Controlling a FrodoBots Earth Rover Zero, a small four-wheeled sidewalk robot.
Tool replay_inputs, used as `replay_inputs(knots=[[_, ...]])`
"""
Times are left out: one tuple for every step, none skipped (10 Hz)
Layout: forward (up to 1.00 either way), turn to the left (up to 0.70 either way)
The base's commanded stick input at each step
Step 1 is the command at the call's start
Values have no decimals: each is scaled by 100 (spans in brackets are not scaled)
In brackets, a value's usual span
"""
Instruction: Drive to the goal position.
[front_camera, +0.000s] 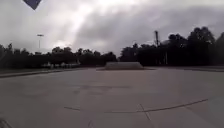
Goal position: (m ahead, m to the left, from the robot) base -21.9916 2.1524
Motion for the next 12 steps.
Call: replay_inputs(knots=[[34,0],[65,0],[70,0],[70,0],[70,0],[70,0],[70,0],[70,0],[70,0],[70,0],[70,0],[70,0]])
